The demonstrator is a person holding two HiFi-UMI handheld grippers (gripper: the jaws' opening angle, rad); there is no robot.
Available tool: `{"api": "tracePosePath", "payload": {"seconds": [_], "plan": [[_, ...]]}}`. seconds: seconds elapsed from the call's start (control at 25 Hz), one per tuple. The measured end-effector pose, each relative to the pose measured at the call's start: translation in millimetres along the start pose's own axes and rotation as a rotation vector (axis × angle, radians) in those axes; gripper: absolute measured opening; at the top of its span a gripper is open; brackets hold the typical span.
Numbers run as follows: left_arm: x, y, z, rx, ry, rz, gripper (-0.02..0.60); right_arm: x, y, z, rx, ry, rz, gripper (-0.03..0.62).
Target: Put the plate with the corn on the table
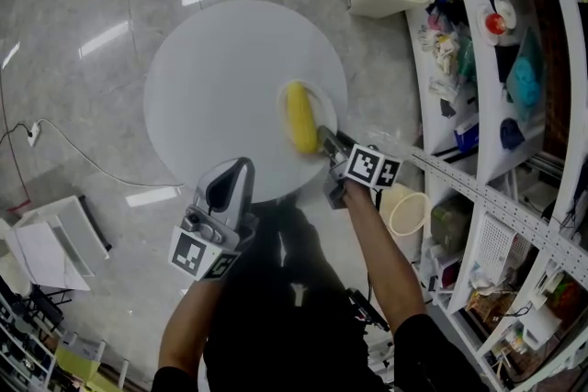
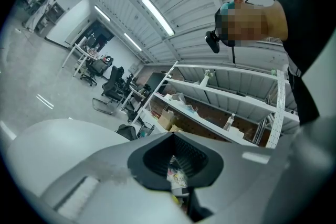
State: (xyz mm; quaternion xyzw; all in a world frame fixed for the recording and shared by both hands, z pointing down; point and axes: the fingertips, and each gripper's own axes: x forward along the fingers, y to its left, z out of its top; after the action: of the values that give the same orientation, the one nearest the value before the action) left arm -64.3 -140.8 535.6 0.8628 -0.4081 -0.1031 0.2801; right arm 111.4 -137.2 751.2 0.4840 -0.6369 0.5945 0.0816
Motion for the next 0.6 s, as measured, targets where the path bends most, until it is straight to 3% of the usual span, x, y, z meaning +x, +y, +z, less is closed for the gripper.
{"api": "tracePosePath", "payload": {"seconds": [0.6], "plan": [[-2.4, 1.1, -5.3, 0.006, 0.011, -0.007, 0.003, -5.8, -23.5, 16.2, -0.086, -0.113, -0.152, 0.135]]}}
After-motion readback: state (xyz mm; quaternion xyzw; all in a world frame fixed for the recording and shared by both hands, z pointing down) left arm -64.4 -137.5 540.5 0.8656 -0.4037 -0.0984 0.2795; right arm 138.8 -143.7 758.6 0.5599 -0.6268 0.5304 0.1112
